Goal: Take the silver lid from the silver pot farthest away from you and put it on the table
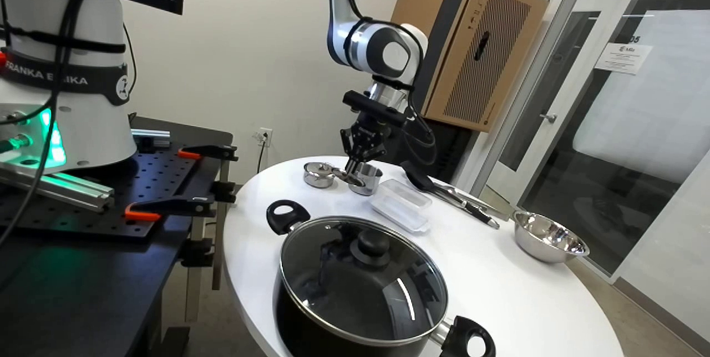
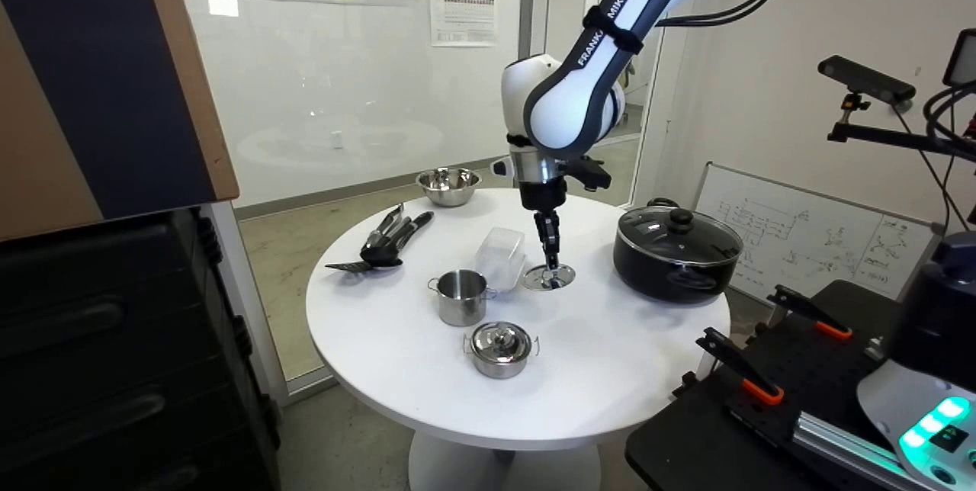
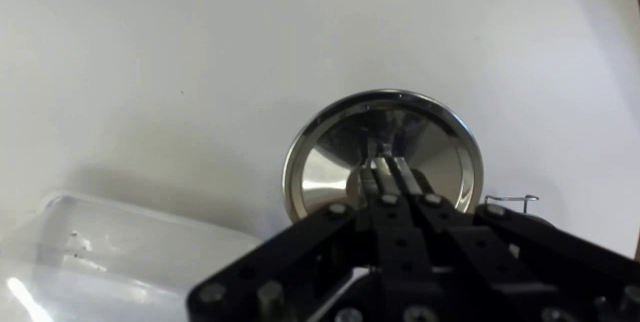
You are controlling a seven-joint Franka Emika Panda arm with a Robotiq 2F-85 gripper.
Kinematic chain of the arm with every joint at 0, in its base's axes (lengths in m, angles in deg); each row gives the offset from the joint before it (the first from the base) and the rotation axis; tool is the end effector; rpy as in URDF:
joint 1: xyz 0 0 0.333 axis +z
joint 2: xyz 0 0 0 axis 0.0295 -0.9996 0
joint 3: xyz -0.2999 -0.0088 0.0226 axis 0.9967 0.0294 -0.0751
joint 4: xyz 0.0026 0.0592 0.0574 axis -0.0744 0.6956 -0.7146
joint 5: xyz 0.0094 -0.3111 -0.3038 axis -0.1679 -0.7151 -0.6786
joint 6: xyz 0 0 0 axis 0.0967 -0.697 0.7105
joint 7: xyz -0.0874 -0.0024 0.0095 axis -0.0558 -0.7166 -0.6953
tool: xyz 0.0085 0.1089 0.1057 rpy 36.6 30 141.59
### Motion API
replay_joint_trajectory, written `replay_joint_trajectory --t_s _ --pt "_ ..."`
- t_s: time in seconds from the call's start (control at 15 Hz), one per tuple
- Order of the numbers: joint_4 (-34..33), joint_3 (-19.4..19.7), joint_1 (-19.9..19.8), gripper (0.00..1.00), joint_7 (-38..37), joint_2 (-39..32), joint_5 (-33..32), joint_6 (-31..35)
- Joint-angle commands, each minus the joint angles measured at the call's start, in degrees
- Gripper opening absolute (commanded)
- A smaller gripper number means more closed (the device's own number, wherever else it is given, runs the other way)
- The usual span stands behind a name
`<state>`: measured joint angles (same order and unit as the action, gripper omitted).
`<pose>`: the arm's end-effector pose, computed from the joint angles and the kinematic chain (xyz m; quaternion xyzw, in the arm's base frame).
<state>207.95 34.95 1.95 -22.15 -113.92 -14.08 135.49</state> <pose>0.5145 0.1401 0.0489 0.8729 0.4776 -0.0986 0.0125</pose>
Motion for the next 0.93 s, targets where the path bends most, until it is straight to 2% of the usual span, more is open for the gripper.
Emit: replay_joint_trajectory --t_s 0.0,0.2,0.47,0.87 --pt "2.0 0.8 0.9 0.00 -3.2 -0.7 -0.4 5.2" --pt "1.0 2.2 3.5 0.00 -6.9 -3.4 -2.7 8.1" --pt "-0.5 4.8 7.1 0.00 -11.1 -6.8 -5.7 8.6" --pt "-3.5 10.1 12.2 0.00 -18.7 -11.0 -11.3 11.4"
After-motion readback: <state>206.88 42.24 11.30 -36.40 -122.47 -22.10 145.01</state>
